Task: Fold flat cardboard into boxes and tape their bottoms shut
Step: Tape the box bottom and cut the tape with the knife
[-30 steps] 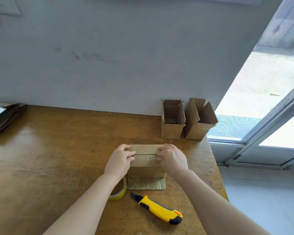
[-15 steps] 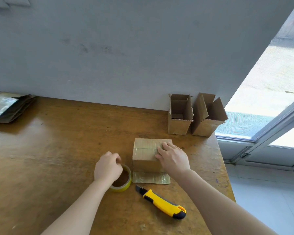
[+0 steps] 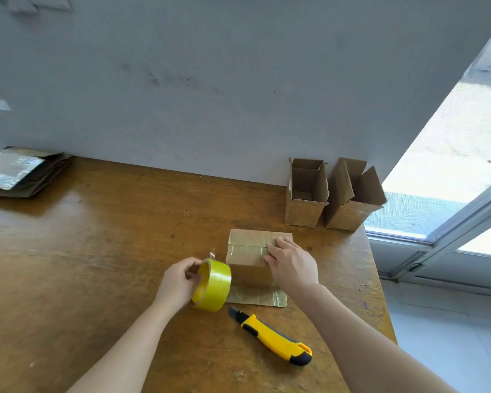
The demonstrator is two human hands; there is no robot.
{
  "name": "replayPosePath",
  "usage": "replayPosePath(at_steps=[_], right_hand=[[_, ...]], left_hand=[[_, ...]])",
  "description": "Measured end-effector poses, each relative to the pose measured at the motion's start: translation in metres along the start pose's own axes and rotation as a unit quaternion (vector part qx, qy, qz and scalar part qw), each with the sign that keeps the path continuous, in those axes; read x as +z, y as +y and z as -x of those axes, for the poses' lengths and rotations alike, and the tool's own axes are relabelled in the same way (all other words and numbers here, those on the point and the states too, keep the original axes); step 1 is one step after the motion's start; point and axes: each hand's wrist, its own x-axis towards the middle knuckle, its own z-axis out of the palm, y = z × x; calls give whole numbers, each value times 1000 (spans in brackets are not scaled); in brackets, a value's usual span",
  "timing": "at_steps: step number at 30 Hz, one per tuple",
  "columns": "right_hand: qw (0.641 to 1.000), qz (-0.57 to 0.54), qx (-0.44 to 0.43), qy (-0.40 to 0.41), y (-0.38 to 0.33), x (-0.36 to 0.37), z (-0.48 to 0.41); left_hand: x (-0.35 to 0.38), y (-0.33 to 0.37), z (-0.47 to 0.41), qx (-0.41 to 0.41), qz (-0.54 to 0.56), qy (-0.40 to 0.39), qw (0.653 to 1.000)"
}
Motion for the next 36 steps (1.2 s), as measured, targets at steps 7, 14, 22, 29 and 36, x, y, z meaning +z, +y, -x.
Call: replayPosePath(at_steps=[7, 14, 22, 29, 36], right_hand=[[999, -40, 33, 16, 4, -6, 1], [995, -71, 63, 8, 2, -7, -2], [852, -491, 176, 41, -10, -34, -12], [784, -583, 212, -6, -15, -51, -39], [936, -318, 128, 72, -8, -43, -51]], left_hand=[[9, 38, -12, 18, 122, -14, 992], [28, 75, -23, 28, 114, -29, 993], [53, 83, -28, 23, 5, 56, 998], [51, 78, -21, 55, 53, -11, 997], [40, 68, -32, -27, 104, -51, 993]])
